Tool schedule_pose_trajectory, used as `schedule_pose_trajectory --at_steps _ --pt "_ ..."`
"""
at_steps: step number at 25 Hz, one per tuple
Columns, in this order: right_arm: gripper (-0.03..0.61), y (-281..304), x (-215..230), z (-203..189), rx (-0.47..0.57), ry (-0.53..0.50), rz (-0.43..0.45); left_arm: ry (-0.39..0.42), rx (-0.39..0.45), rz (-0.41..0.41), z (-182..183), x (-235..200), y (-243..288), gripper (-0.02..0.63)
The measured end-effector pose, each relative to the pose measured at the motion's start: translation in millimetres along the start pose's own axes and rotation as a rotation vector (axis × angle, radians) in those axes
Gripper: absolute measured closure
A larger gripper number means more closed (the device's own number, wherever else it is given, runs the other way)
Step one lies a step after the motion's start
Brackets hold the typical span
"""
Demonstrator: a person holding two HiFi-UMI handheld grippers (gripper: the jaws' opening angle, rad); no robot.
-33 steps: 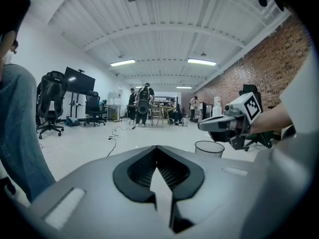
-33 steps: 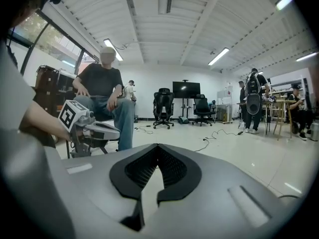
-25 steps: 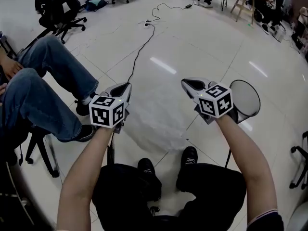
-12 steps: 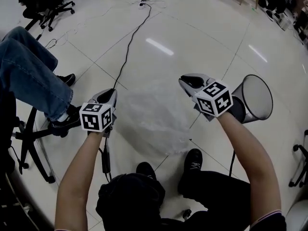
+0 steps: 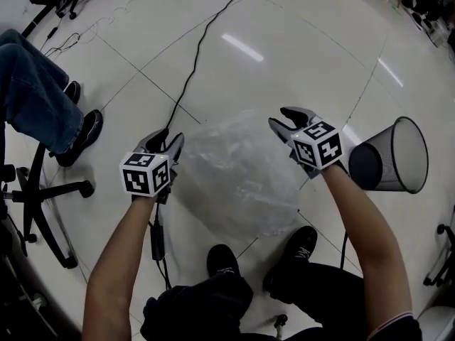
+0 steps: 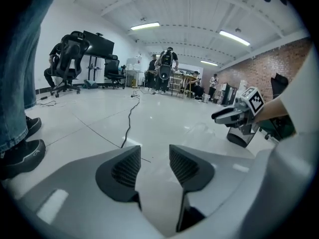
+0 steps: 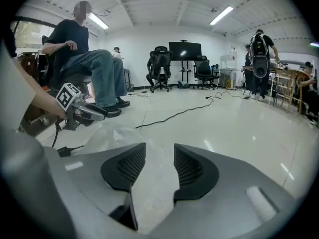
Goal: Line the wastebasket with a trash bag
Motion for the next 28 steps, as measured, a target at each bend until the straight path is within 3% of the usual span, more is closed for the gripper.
schedule_pose_trajectory --at_steps 7,18,21,24,28 --pt "0.387 40 1 -17 -0.057 -0.002 0.028 -0.045 -0.048 -0.059 -24 -14 8 0.365" --pt "0.348 75 -42 -44 -0.142 -0.053 0.199 -0.099 -0.115 -0.101 -58 -20 14 0.366" --pt "0.351 79 -48 -48 -0.166 -0.075 0.194 -0.106 -0.12 -0.101 -63 -21 12 0.368" --pt "0.576 78 -43 -45 -0.159 -0.088 0.131 -0.1 -0.126 -0.114 -65 -19 11 0.368" --pt "0.577 69 -34 -40 -0.136 -0.081 0.096 -0.081 -0.154 -0.142 -72 -17 8 0.368"
Point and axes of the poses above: the fingertips, and each gripper's own axes: y forward along the fingers, x to its right, z out of its top, the point moved 8 cm from there along -y, backward along the fingers, and after that the axes turned 5 degrees about -y, right-handed, at the moved point
